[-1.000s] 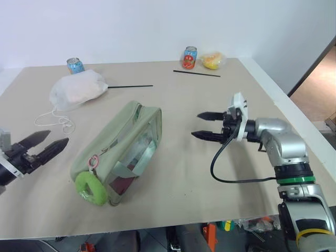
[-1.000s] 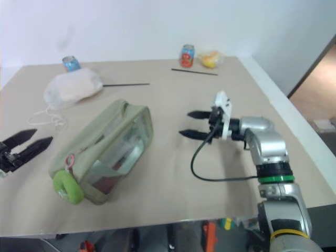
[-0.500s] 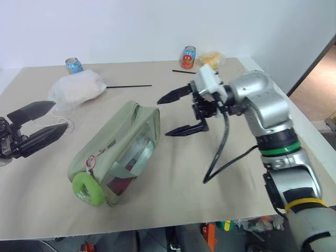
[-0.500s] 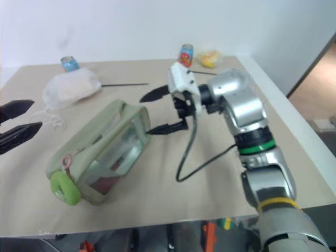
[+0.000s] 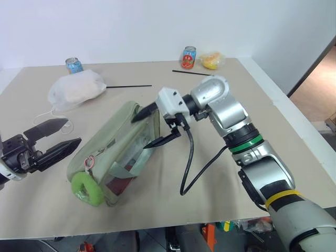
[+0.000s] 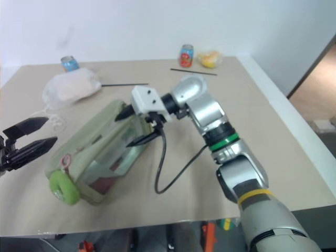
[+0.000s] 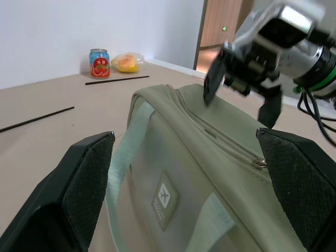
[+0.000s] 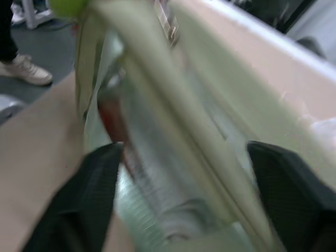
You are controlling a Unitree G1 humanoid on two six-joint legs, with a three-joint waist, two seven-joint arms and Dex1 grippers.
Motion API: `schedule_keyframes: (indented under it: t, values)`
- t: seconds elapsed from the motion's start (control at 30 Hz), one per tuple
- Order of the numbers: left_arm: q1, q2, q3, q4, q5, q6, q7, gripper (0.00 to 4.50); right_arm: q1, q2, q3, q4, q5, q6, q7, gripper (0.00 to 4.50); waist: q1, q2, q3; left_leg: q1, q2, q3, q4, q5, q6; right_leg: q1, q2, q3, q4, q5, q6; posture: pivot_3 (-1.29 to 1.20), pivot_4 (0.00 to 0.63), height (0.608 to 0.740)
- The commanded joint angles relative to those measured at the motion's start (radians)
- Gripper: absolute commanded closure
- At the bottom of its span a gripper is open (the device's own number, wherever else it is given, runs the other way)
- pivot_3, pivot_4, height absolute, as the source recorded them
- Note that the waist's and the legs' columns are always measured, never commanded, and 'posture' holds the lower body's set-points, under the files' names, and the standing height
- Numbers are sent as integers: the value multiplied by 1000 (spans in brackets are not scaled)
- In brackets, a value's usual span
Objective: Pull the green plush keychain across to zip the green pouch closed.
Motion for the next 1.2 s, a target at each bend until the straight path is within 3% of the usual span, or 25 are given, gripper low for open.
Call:
schedule_keyframes:
  t: [0.03, 0.1, 0.27, 0.3, 0.63, 0.8, 0.9, 1.07, 1.2]
  values:
    - [1, -7, 64, -31, -40, -21, 17, 0, -26, 33, 7, 81, -59, -77, -27, 2234, 0, 0, 0, 0, 1, 0, 0, 0, 0, 0, 1, 0, 0, 0, -1, 0, 150, 740]
    - [-3, -11, 79, -31, -62, -19, 25, 0, -30, 47, 5, 105, -67, -82, -39, 2632, 0, 0, 0, 1, 2, 0, 0, 0, 0, 0, 2, 0, 0, 0, -1, 0, 150, 740]
    - [0, -15, 92, -29, -85, -24, 40, 0, -37, 61, -11, 139, -76, -99, -34, 4338, 0, 0, 0, 3, 6, 0, -1, 0, 0, 0, 7, 0, 2, 0, -7, 0, 150, 740]
    - [2, -17, 89, -31, -83, -25, 41, 0, -38, 59, -13, 142, -76, -100, -30, 4476, 0, 0, 0, 4, 6, 0, -1, 0, 0, 0, 8, 0, 2, 0, -8, 0, 150, 740]
    - [28, -76, 57, -43, -77, -31, 64, 0, -40, -76, -55, 58, -115, -90, -72, 4476, 3, 0, 0, 7, 6, -1, -7, 3, -5, 2, 8, 0, 2, -1, -10, 0, 150, 740]
    - [53, -134, 17, -64, -57, -51, 79, 0, -9, -183, -94, -197, -68, 119, -83, 4476, 4, -2, 0, 7, 4, 0, -7, 2, -8, 2, 6, 0, 2, -1, -10, 0, 150, 740]
    - [52, -147, 4, -61, -52, -63, 84, 0, -22, -228, -111, -337, -63, 358, -135, 4476, -1, -2, 0, 6, 5, 0, -7, 1, -11, 0, 7, 1, 2, -2, -11, 0, 150, 740]
    - [47, -161, -25, -57, -49, -81, 91, 0, -79, -251, -93, -389, -114, 629, -225, 4476, -2, -2, 0, 7, 8, 0, -9, 0, -12, 0, 10, 1, 2, -4, -14, 0, 150, 740]
    - [46, -167, -38, -63, -51, -91, 97, 0, -73, -266, -51, -433, -133, 737, -251, 4476, -1, -2, 0, 7, 9, -2, -9, 0, -12, 0, 11, -1, 2, -4, -14, 0, 150, 740]
